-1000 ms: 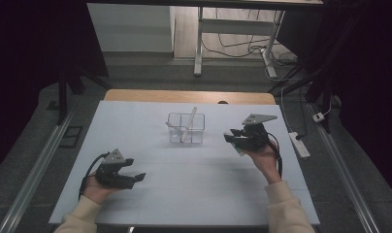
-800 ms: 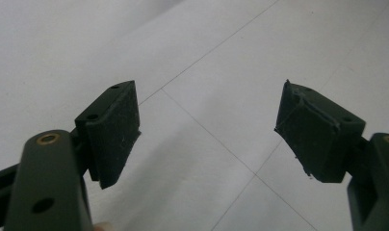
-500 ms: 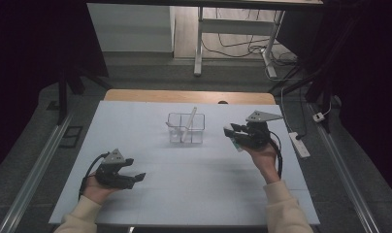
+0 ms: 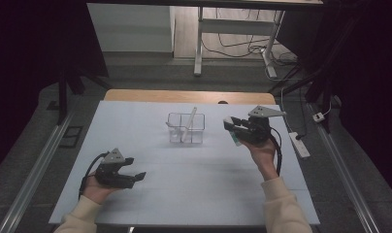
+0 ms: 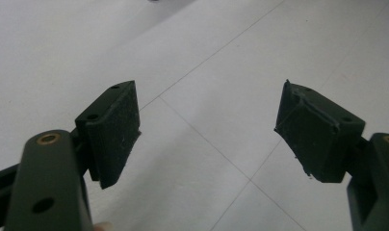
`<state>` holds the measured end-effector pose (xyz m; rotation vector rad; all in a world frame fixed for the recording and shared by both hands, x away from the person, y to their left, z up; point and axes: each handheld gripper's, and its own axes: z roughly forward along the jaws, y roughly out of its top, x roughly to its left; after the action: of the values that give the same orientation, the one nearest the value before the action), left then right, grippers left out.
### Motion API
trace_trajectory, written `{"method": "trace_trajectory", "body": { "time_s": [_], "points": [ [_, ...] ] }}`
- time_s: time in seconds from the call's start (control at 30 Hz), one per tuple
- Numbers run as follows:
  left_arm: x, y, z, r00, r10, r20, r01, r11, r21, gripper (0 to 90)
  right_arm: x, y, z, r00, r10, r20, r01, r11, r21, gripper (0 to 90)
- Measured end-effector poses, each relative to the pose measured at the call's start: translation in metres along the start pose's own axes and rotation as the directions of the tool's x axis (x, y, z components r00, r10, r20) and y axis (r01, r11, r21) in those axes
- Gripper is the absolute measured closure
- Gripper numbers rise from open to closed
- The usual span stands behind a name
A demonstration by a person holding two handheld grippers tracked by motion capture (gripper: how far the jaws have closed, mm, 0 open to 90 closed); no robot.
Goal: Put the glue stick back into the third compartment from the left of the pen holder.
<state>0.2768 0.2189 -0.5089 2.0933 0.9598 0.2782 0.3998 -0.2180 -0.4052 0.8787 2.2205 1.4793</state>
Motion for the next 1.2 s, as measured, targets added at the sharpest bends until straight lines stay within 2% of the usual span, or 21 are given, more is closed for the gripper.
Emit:
{"method": "trace_trajectory", "body": {
  "time_s": [0.53, 0.73, 1.2],
  "points": [
    [0.0, 0.0, 0.001, 1.0, 0.001, 0.001, -0.001, 1.0, 0.006, 23.2, 0.001, 0.014, 0.003, 0.9997, 0.016, 0.017, -0.015, 0.998, -0.055, 64.6],
    [-0.001, 0.0, 0.002, 1.0, 0.002, 0.002, -0.002, 1.0, 0.008, 23.2, -0.001, 0.017, 0.006, 0.9988, 0.048, 0.006, -0.048, 0.996, -0.078, 64.6],
    [0.0, 0.0, 0.002, 1.0, 0.0, 0.003, 0.0, 1.0, 0.007, 23.2, 0.002, 0.026, 0.02, 0.9994, 0.035, 0.001, -0.035, 0.996, -0.084, 64.6]
  ]
}}
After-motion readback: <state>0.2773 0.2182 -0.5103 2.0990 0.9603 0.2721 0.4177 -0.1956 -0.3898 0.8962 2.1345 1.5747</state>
